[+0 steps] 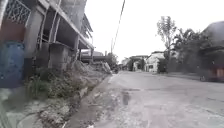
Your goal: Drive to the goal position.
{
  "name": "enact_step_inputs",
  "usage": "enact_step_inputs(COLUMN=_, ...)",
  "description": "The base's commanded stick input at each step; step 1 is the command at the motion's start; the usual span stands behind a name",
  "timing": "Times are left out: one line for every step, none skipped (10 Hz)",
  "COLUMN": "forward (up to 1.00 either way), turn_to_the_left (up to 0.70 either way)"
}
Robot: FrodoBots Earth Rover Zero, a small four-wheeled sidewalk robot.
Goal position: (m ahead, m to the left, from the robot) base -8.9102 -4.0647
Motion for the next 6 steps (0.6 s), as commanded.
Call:
enact_step_inputs(forward=0.06, turn_to_the_left=0.00)
enact_step_inputs(forward=0.06, turn_to_the_left=0.01)
enact_step_inputs(forward=0.06, turn_to_the_left=0.04)
enact_step_inputs(forward=0.05, turn_to_the_left=0.07)
enact_step_inputs(forward=0.06, turn_to_the_left=0.12)
enact_step_inputs(forward=0.06, turn_to_the_left=0.12)
